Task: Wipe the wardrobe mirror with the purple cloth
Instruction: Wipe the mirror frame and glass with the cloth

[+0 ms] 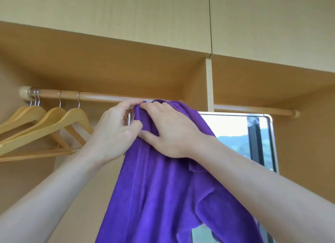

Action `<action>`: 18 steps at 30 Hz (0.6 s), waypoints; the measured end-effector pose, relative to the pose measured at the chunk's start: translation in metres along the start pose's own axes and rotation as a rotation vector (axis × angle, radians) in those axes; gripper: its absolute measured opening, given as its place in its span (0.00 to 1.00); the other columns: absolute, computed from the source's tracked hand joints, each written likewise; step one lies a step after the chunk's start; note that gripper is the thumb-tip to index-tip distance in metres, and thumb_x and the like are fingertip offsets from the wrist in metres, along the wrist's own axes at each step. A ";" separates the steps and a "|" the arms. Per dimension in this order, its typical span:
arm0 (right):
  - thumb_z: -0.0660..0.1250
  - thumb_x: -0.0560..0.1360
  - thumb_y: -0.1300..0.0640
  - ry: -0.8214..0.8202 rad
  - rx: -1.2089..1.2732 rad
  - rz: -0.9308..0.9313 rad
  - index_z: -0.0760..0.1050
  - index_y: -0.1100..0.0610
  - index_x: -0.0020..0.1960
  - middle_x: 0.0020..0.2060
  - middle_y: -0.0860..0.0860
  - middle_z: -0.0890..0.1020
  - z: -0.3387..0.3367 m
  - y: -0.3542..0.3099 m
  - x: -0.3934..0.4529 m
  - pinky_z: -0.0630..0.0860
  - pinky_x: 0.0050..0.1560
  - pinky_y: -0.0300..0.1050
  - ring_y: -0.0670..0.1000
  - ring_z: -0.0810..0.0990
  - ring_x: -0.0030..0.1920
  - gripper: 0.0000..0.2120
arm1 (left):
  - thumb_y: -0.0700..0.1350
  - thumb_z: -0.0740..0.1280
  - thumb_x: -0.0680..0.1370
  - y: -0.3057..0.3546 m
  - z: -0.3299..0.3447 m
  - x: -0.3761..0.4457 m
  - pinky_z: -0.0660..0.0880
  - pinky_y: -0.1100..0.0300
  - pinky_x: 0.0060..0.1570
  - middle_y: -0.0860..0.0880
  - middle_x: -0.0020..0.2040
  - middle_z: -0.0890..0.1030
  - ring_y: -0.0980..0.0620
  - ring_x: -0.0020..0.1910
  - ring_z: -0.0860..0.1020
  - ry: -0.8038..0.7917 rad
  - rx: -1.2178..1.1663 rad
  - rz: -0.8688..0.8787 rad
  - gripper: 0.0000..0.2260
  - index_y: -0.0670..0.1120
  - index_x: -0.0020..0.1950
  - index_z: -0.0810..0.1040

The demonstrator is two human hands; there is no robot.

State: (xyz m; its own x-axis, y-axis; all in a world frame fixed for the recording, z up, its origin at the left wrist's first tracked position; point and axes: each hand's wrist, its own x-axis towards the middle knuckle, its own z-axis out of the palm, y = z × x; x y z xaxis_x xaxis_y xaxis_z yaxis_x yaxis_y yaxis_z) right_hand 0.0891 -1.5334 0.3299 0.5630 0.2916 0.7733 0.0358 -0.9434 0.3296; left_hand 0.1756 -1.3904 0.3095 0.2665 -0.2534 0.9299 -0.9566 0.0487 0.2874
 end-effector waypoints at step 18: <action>0.63 0.77 0.62 -0.246 0.328 0.233 0.82 0.49 0.58 0.51 0.43 0.86 -0.066 0.039 0.001 0.77 0.63 0.49 0.45 0.82 0.54 0.15 | 0.34 0.62 0.76 0.000 -0.015 0.025 0.80 0.53 0.53 0.52 0.46 0.86 0.53 0.47 0.84 0.003 0.317 0.101 0.12 0.47 0.49 0.82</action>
State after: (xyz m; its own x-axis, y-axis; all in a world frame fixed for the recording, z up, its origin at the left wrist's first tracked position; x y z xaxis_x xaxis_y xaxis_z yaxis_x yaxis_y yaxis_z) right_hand 0.0367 -1.5599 0.3794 0.7644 0.0571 0.6422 0.1218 -0.9909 -0.0569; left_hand 0.1838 -1.3821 0.3360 0.1686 -0.2593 0.9510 -0.9671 -0.2300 0.1087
